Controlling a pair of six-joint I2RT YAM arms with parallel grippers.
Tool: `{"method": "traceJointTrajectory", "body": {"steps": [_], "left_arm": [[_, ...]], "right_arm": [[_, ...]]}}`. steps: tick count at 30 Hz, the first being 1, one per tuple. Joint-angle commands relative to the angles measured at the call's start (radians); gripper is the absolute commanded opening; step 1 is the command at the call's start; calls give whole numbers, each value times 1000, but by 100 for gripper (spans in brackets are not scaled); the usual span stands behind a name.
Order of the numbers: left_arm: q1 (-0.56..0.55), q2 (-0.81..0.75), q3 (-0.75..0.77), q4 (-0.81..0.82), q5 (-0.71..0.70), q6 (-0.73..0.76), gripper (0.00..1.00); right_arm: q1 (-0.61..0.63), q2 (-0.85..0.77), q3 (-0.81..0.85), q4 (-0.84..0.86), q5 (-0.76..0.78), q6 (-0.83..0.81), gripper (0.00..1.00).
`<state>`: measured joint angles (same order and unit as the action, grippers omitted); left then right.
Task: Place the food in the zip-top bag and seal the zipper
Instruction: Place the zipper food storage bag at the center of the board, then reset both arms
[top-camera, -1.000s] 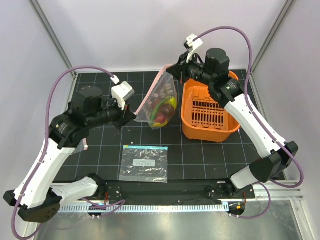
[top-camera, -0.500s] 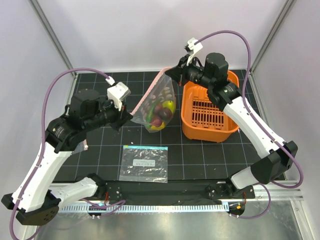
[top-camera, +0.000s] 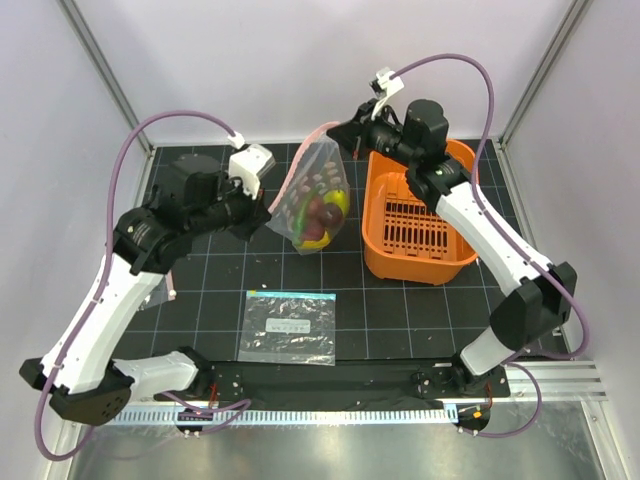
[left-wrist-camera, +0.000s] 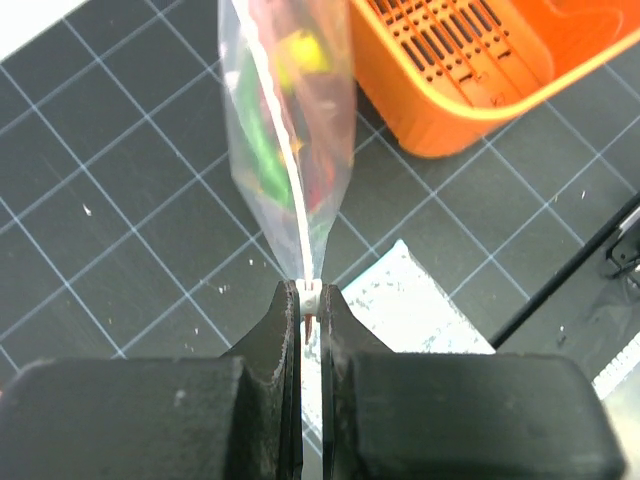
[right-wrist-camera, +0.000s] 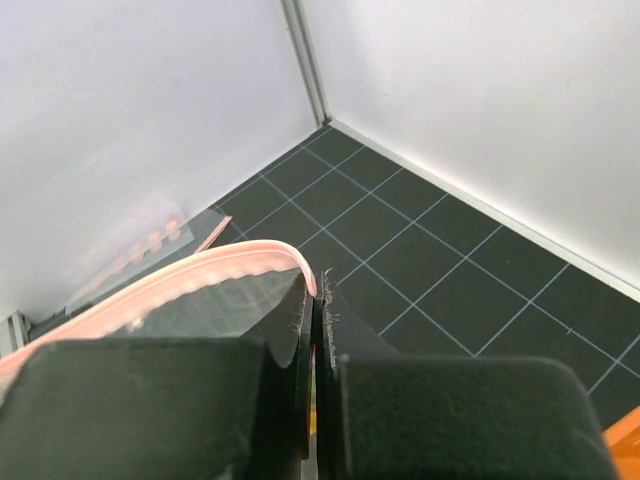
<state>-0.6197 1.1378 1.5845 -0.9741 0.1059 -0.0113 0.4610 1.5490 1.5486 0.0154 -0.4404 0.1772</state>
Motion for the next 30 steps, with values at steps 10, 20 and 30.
{"method": "traceJointTrajectory", "body": {"steps": [10, 20, 30], "left_arm": [[-3, 59, 39, 236, 189, -122, 71], [3, -30, -96, 298, -282, -332, 87], [9, -231, -208, 161, -723, -683, 86]], "right_arm": [[-56, -88, -70, 90, 423, 137, 96], [-81, -134, 49, -615, 999, 537, 100], [-81, -315, -94, -810, 1051, 536, 100]]}}
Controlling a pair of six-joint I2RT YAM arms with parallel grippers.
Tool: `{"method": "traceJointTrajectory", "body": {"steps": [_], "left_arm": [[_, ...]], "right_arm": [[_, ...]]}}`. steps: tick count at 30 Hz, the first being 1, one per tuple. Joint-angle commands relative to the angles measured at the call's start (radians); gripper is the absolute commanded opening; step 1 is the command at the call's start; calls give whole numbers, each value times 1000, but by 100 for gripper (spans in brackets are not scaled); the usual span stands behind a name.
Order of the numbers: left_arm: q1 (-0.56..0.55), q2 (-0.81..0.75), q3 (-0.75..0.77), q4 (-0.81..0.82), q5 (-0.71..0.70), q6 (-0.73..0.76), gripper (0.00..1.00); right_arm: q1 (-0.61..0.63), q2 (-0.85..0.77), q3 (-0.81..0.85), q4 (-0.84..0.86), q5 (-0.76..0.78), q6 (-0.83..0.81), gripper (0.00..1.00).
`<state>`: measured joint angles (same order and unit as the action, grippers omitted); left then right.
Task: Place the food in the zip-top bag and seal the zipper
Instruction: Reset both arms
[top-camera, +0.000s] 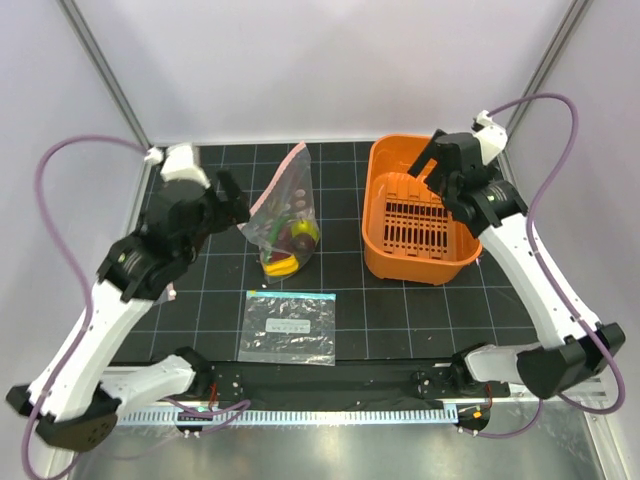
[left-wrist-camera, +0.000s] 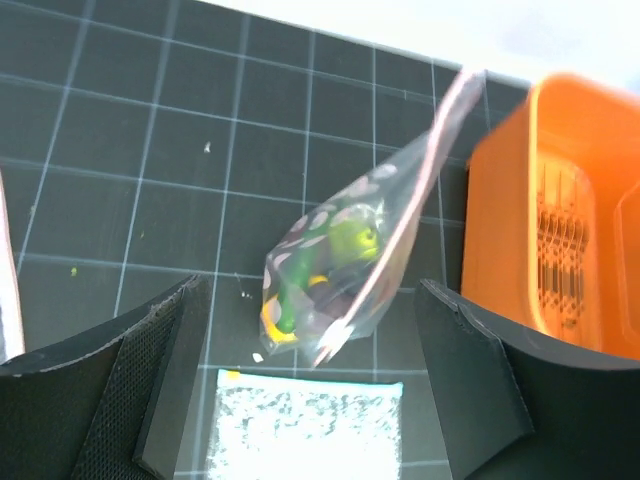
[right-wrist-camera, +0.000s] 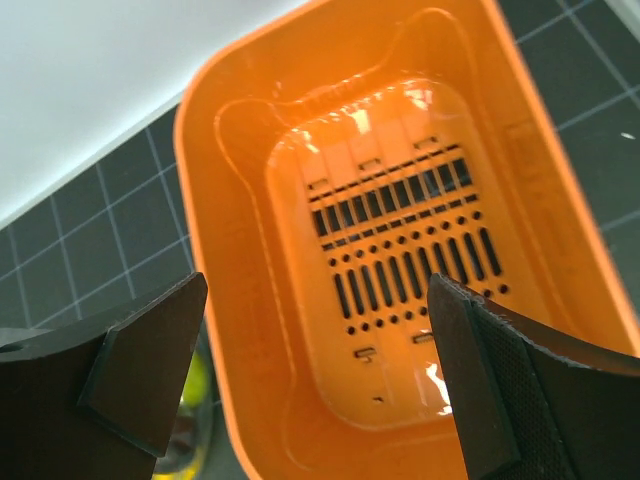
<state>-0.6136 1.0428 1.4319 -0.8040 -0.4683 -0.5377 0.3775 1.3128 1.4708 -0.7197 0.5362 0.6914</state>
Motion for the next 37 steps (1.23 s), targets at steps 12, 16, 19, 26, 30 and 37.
{"method": "traceJointTrajectory", "body": {"steps": [12, 16, 19, 26, 30, 37], "left_arm": [[3, -510, -511, 124, -41, -237, 92], [3, -530, -539, 120, -33, -242, 92], [3, -538, -559, 115, -9, -251, 100], [3, -567, -584, 94, -1, -280, 100], [3, -576, -591, 95, -9, -277, 100], [3, -570, -588, 97, -10, -268, 100]], "right_arm": [[3, -251, -306, -50, 22, 17, 100], [3, -250, -326, -50, -19, 13, 99], [3, -245, -320, -63, -51, 0, 100], [3, -280, -351, -17, -122, -79, 100], [3, -294, -357, 23, -193, -78, 99], [3, -264, -333, 11, -203, -58, 100]]}}
